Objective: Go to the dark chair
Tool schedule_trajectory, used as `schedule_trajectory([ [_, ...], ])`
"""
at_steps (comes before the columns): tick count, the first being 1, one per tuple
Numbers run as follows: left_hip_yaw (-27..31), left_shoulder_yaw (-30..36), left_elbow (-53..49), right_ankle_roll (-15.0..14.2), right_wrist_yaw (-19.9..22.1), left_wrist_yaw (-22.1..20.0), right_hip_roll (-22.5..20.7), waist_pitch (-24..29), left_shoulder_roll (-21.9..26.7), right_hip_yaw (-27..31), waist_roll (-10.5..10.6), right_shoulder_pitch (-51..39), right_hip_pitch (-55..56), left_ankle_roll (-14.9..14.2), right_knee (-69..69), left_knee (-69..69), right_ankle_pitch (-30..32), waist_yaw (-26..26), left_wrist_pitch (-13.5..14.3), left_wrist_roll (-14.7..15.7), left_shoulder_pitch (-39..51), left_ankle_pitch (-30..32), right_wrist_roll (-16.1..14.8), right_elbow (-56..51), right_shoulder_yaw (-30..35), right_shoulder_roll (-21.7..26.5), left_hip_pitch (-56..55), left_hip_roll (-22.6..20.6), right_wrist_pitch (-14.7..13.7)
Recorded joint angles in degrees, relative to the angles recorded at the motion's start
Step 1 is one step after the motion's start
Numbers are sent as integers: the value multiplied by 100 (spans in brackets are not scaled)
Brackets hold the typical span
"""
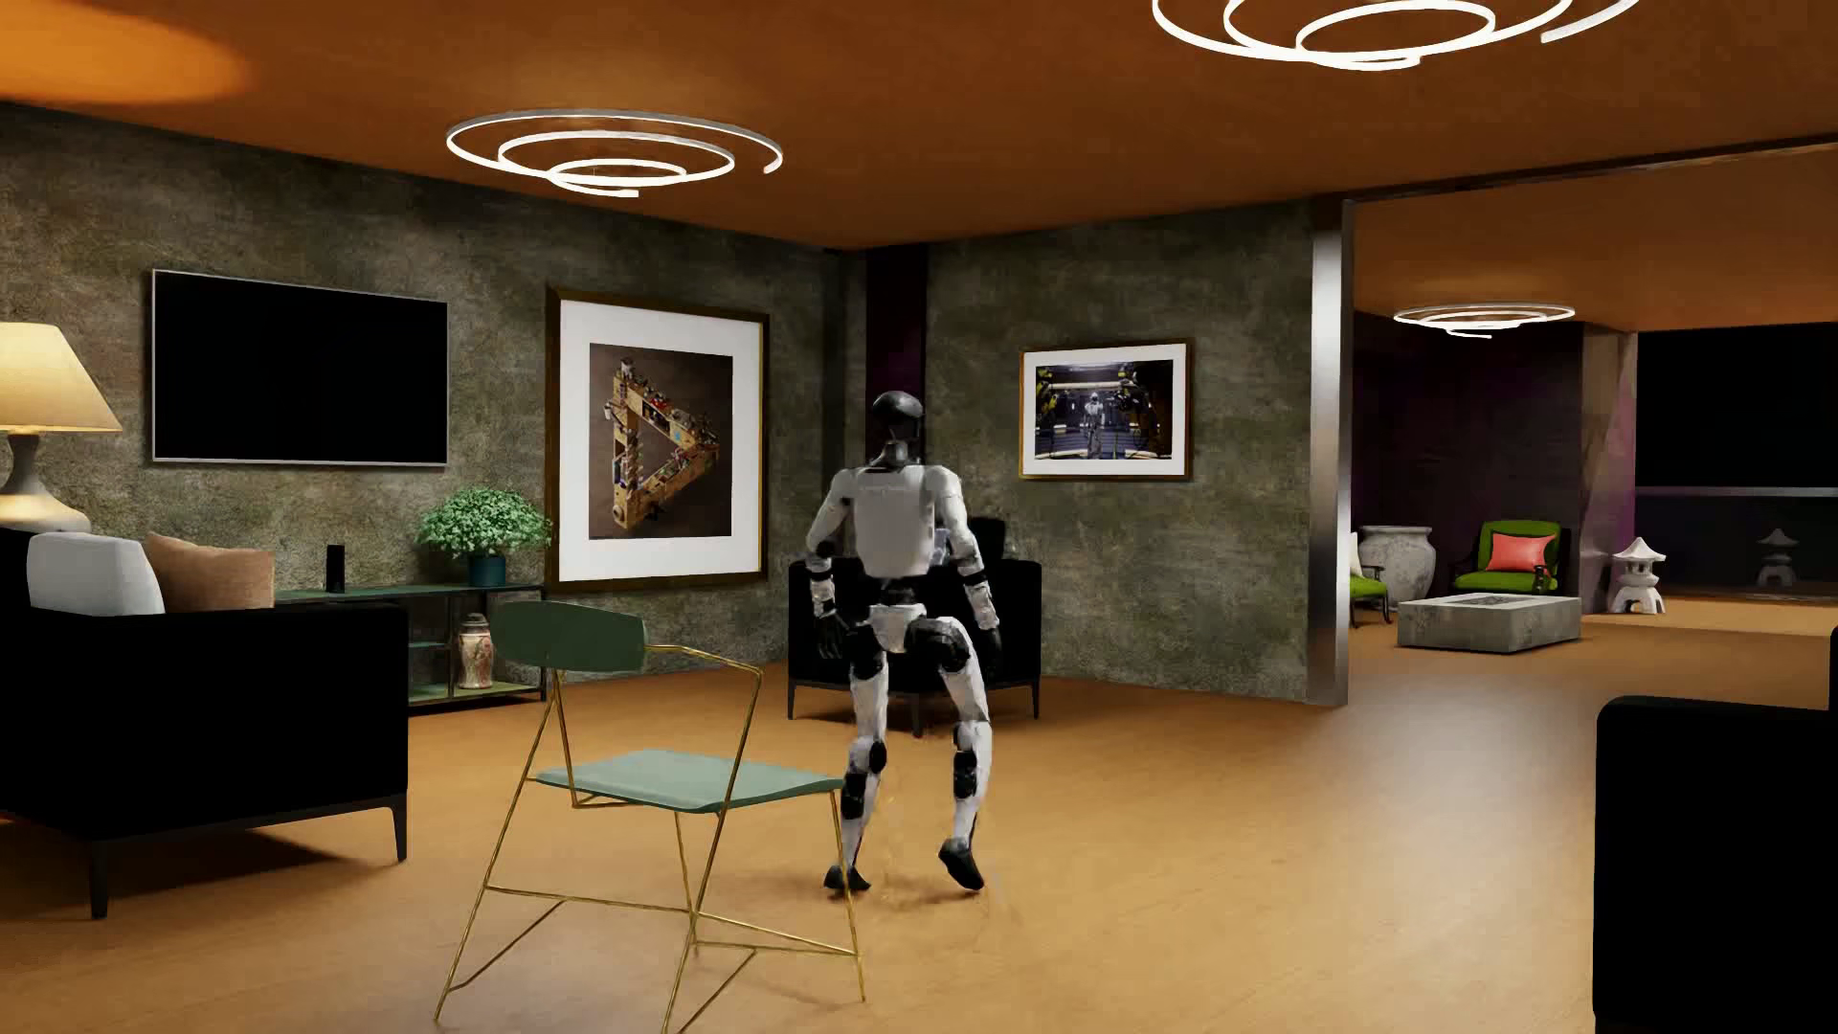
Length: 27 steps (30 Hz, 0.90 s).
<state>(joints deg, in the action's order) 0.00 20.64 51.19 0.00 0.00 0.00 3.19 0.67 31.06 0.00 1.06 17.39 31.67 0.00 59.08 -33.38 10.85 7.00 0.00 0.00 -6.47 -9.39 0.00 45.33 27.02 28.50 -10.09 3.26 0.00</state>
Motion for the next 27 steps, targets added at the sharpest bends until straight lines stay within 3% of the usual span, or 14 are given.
schedule_trajectory([
  [2,0,248,-304,0,0,0,64,-22,132,0,88,85,-103,0,-2155,134,-45,441,0,0,397,-523,0,251,-149,165,575,107,0],
  [4,0,467,-643,0,0,0,183,-48,279,0,44,154,-401,0,-2777,64,-2227,896,0,0,911,-1162,0,568,-209,346,1026,137,0],
  [5,0,507,-884,0,0,0,277,-45,277,0,-44,226,-357,0,-4051,-32,-187,1105,0,0,1253,-1488,0,683,-215,453,1287,146,0],
  [6,0,514,-1149,0,0,0,374,-38,246,0,-137,307,-267,0,-4714,-134,858,1308,0,0,1583,-1762,0,781,-225,561,1561,157,0],
  [7,0,454,-1466,0,0,0,474,-34,153,0,-229,400,-126,0,-3933,-266,-180,1511,0,0,1864,-1841,0,853,-251,667,1831,180,0],
  [8,0,344,-1826,0,0,0,575,-45,-2,0,-289,500,16,0,-3018,-486,-1010,1720,0,0,2059,-1511,0,913,-307,769,2028,234,0],
  [9,0,228,-2190,0,0,0,665,-37,-215,0,-283,589,148,0,-2769,-901,-194,1924,0,0,2163,-519,0,996,-409,860,2086,366,0],
  [10,0,111,-2558,0,0,0,785,38,-506,0,-211,689,262,0,-2415,-1530,980,2120,0,0,2176,1304,0,1101,-577,951,2093,572,0],
  [12,0,458,-2975,0,0,0,408,307,-821,0,-33,412,288,0,-1903,-3297,1537,2456,0,0,2218,3907,0,1470,-561,1047,1295,1450,0],
  [14,0,1354,-3440,0,0,0,179,285,-783,0,-206,266,-58,0,-1757,-4251,1241,2861,0,0,2254,3972,0,1340,-673,955,313,1856,0],
  [16,0,1545,-3546,0,0,0,58,184,-742,0,-335,304,-437,0,-1819,-3156,342,2756,0,0,1949,2891,0,662,-891,698,62,1915,0],
  [21,0,449,-2036,0,0,0,-185,-183,-756,0,-187,-461,-595,0,-2017,337,-1546,1960,0,0,696,2188,0,217,-261,-89,90,2401,0],
  [24,0,391,-198,0,0,0,-89,-322,-541,0,-259,-858,-460,0,-2280,363,-1816,1555,0,0,86,2184,0,-34,-88,-766,-349,2495,0],
  [27,0,713,952,0,0,0,-234,-500,-314,0,-527,-785,-621,0,-2835,-59,-2164,397,0,0,-627,2279,0,-1316,653,-849,-414,2003,0],
])
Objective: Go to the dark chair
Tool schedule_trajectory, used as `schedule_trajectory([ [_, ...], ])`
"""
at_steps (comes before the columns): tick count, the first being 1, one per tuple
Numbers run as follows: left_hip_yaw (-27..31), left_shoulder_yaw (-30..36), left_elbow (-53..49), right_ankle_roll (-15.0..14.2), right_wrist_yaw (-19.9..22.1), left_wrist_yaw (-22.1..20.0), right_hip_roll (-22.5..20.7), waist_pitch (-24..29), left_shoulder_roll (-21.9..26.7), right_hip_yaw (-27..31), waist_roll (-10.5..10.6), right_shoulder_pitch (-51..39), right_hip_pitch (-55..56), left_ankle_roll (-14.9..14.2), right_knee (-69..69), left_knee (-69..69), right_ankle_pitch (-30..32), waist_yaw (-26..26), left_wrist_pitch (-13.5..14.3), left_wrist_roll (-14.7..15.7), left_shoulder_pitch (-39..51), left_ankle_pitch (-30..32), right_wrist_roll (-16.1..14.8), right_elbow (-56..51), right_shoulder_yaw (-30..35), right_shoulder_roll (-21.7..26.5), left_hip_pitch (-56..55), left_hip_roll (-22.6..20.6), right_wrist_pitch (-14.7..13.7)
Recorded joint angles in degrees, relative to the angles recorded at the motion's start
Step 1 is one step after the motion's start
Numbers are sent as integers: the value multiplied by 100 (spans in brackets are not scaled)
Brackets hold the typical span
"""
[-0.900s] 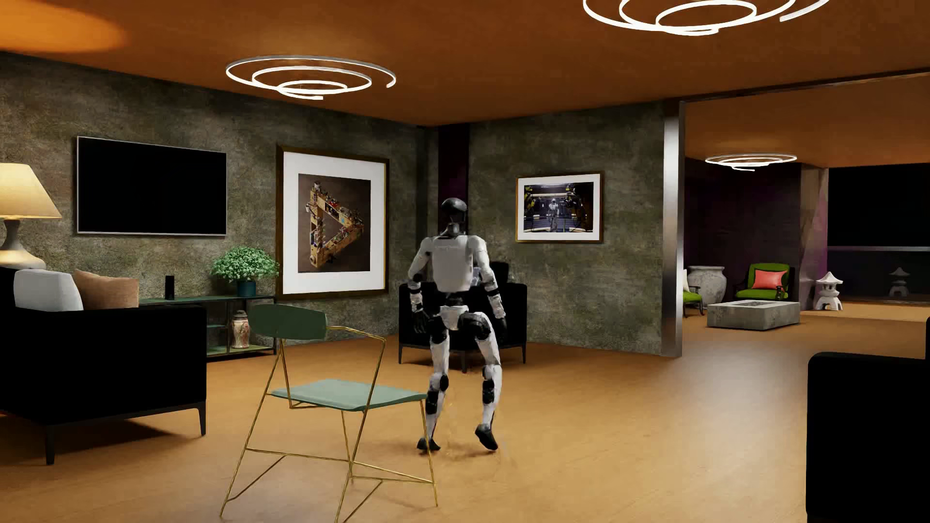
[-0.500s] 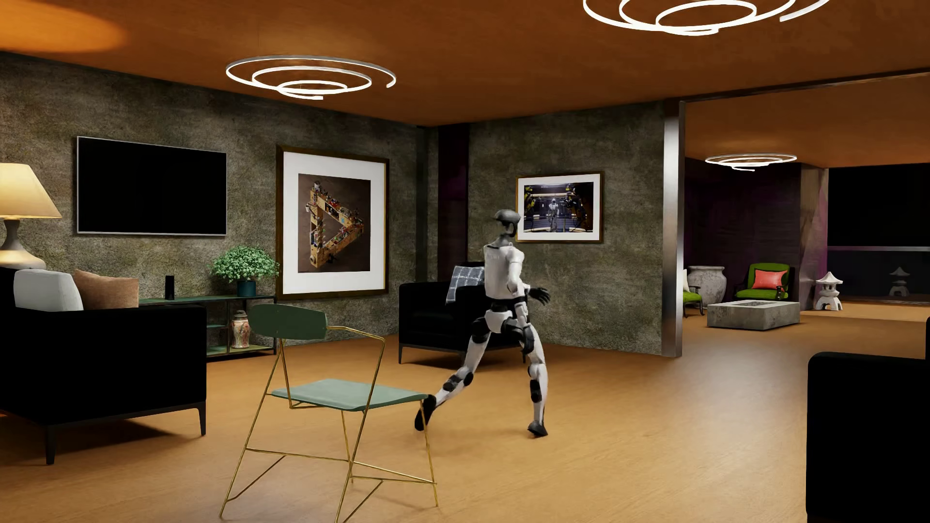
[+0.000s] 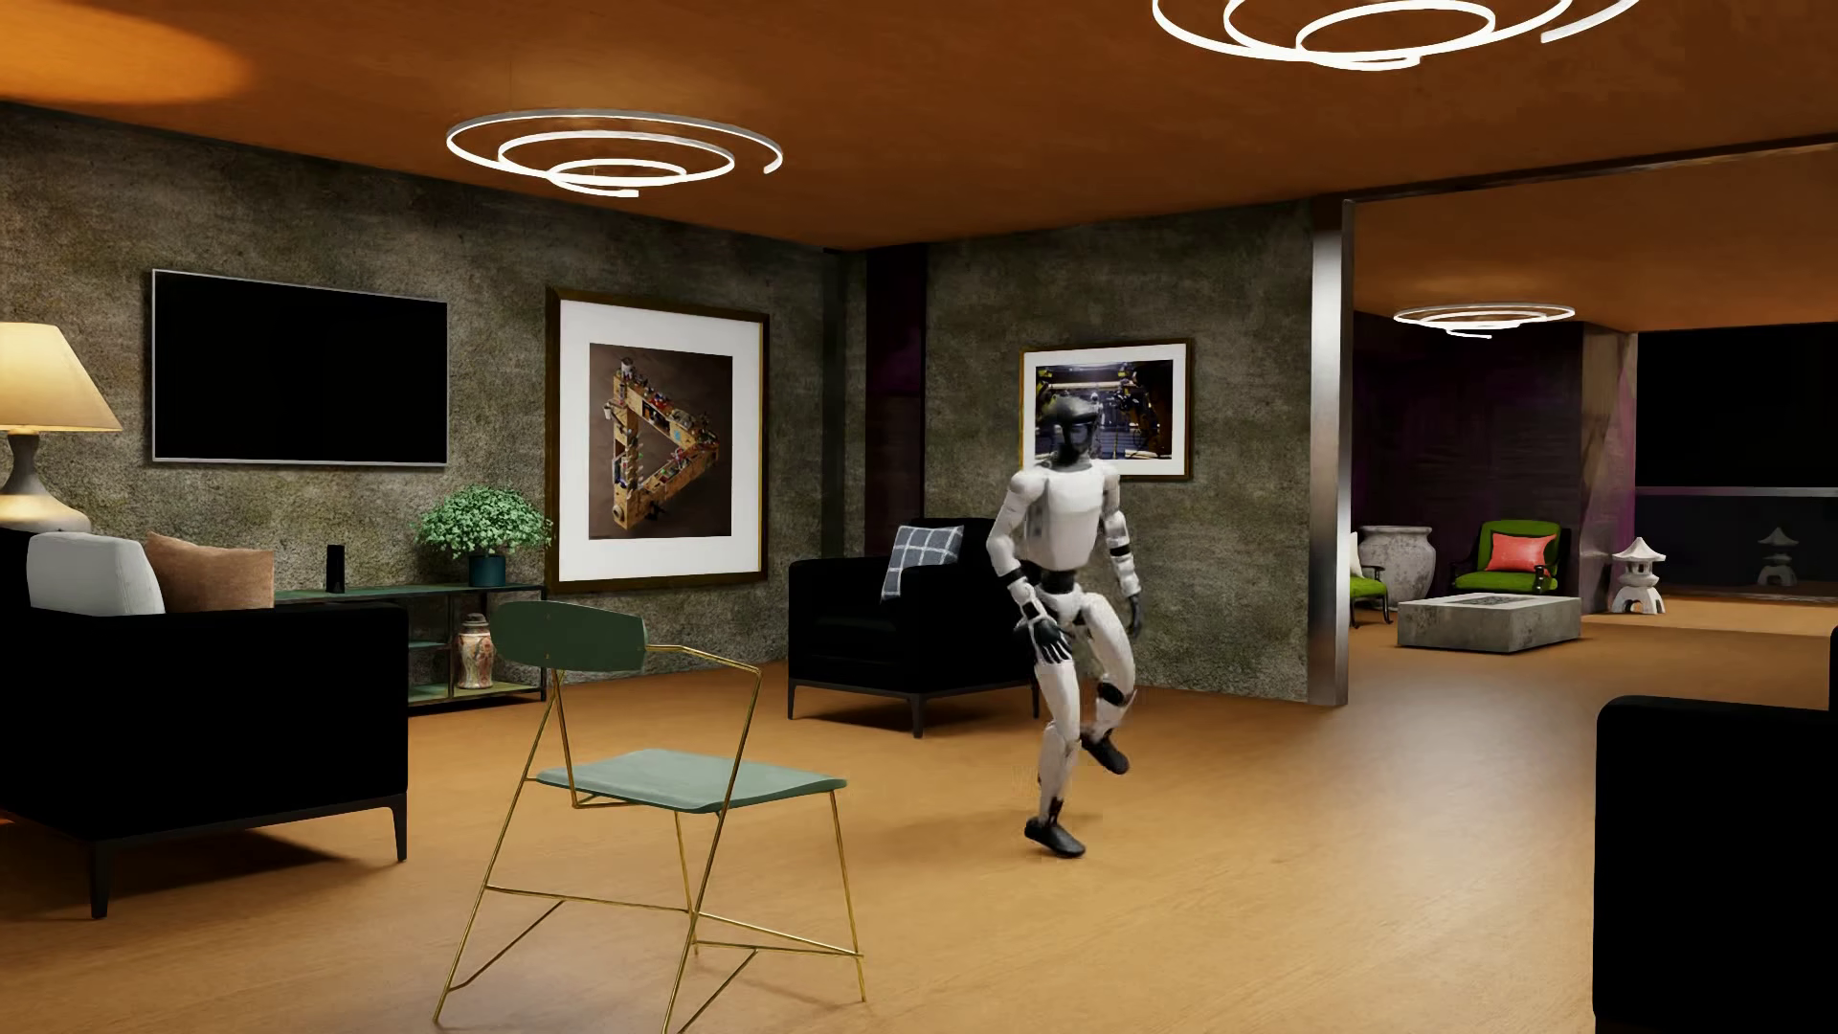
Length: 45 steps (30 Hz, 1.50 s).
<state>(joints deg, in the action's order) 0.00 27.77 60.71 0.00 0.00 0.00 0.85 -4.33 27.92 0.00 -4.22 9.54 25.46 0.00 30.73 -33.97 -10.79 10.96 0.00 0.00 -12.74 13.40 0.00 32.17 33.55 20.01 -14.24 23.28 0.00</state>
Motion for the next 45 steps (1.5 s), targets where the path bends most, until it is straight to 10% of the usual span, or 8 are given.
schedule_trajectory([
  [3,0,-200,-284,0,0,0,-420,-110,159,0,-367,-64,-342,0,-149,-133,-1164,-1486,0,0,-1003,-712,0,-1020,521,285,-20,-802,0],
  [8,0,-393,-59,0,0,0,-628,228,-232,0,-130,-695,-870,0,-598,-239,-1553,-2820,0,0,-1058,-861,0,-503,-54,500,-1414,-1443,0],
  [19,0,-2531,-2758,0,0,0,-123,427,116,0,42,-341,-2525,0,-324,401,-1624,-2543,0,0,522,-837,0,218,-342,625,-2724,-1691,0],
  [27,0,-832,-583,0,0,0,-1,-115,-197,0,-352,708,-1849,0,2604,463,770,-1160,0,0,302,-1095,0,1325,-428,-118,-935,-2023,0],
  [31,0,-602,-740,0,0,0,152,230,-284,0,-419,791,-518,0,4600,519,842,-1070,0,0,-40,-1937,0,1538,-66,123,150,-2036,0],
  [36,0,-281,-921,0,0,0,178,361,-410,0,-44,960,176,0,1739,582,1684,-803,0,0,-301,-2743,0,1466,-754,328,1129,-1912,0],
  [41,0,-95,-882,0,0,0,404,339,-236,0,100,932,21,0,-693,503,-170,-528,0,0,-304,-3579,0,1269,-764,258,1825,-2029,0],
  [45,0,-773,-734,0,0,0,514,352,-201,0,250,1081,318,0,-187,77,1958,-568,0,0,-269,-3638,0,1257,-432,109,2193,-1906,0],
])
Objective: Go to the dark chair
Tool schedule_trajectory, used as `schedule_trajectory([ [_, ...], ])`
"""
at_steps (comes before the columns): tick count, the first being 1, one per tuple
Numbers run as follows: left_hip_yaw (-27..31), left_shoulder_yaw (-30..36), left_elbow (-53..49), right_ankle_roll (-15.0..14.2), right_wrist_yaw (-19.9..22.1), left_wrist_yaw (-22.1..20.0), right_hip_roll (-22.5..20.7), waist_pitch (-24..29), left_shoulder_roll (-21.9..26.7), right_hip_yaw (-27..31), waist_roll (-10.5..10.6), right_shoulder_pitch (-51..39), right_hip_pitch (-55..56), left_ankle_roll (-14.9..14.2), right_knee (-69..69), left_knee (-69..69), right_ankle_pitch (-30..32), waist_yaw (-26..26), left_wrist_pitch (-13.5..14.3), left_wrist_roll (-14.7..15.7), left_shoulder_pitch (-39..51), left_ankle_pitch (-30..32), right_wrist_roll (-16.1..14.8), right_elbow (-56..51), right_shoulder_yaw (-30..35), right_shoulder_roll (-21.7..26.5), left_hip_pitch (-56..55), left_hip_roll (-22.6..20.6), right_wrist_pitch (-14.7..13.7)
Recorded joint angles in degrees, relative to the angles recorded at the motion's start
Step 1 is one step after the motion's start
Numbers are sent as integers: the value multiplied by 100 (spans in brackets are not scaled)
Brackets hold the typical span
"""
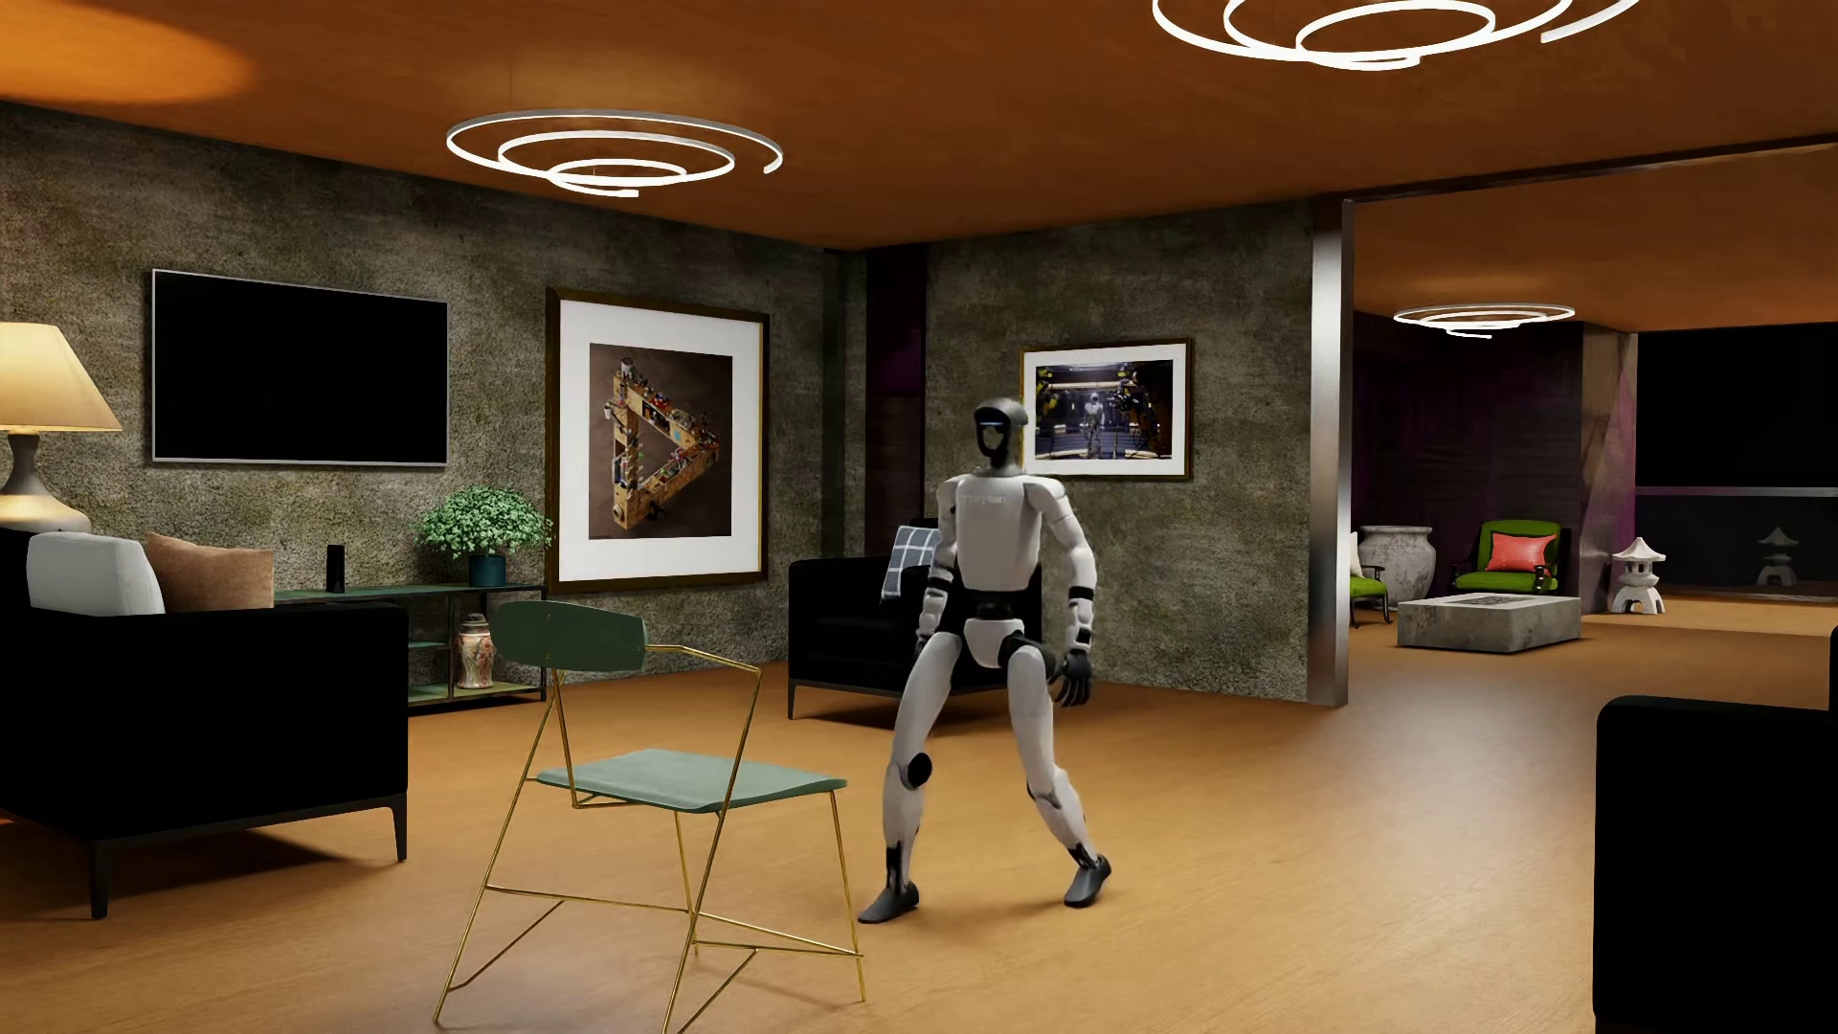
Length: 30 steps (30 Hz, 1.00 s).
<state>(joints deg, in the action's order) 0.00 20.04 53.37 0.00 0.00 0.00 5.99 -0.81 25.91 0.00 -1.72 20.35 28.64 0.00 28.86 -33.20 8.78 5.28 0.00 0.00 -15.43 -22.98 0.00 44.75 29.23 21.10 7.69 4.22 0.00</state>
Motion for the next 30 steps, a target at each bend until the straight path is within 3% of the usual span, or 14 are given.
schedule_trajectory([
  [2,0,-385,36,0,0,0,-98,93,-130,0,244,-63,9,0,564,-528,309,-133,0,0,45,1126,0,288,284,-13,-84,293,0],
  [4,0,-325,-143,0,0,0,-245,48,-206,0,457,-198,-250,0,531,-1937,-66,-234,0,0,109,2939,0,451,447,109,-1088,688,0],
  [5,0,-226,-323,0,0,0,-309,25,-215,0,550,-268,-361,0,472,-2703,-249,-293,0,0,159,3428,0,432,459,211,-1710,850,0],
  [6,0,-109,-571,0,0,0,-369,25,-211,0,647,-340,-462,0,424,-3495,-425,-362,0,0,222,3534,0,357,434,339,-2345,985,0],
  [8,0,-86,-987,0,0,0,-373,110,-260,0,610,-613,-626,0,344,-4108,-619,-630,0,0,315,2694,0,325,235,589,-3095,931,0],
  [10,0,-171,-1198,0,0,0,-333,138,-311,0,474,-942,-789,0,202,-3712,-835,-919,0,0,352,2368,0,405,-79,772,-3518,780,0],
  [14,0,-58,-1179,0,0,0,-299,-17,-284,0,263,-1473,-1060,0,-100,-586,-1320,-1289,0,0,270,2563,0,154,-730,1044,-3176,415,0],
  [16,0,118,-823,0,0,0,-373,-151,-343,0,377,-1711,-1311,0,-234,422,-1807,-1233,0,0,198,2514,0,-171,-821,1180,-2807,376,0],
  [18,0,498,-323,0,0,0,-406,-334,-427,0,624,-1920,-1823,0,-74,669,-2424,-868,0,0,177,2735,0,-518,-806,1281,-2682,414,0],
  [20,0,1074,151,0,0,0,-424,-395,-499,0,774,-1860,-1913,0,-16,636,-2560,-463,0,0,287,2723,0,-595,-1029,1084,-2600,516,0],
  [22,0,1133,277,0,0,0,-415,-451,-473,0,649,-1521,-1813,0,-202,653,-2597,-450,0,0,405,2600,0,-203,-1212,584,-2395,469,0],
  [24,0,813,39,0,0,0,-393,-481,-424,0,553,-1179,-1879,0,-269,718,-2588,-464,0,0,447,2337,0,338,-850,160,-2186,414,0],
  [27,0,280,-472,0,0,0,-364,-500,-456,0,518,-780,-2058,0,-257,721,-2743,-506,0,0,599,2087,0,1116,335,-217,-2010,413,0],
  [30,0,37,-744,0,0,0,-314,-487,-513,0,450,-387,-2178,0,-281,628,-2813,-579,0,0,726,1837,0,1528,369,-413,-1928,369,0],
])
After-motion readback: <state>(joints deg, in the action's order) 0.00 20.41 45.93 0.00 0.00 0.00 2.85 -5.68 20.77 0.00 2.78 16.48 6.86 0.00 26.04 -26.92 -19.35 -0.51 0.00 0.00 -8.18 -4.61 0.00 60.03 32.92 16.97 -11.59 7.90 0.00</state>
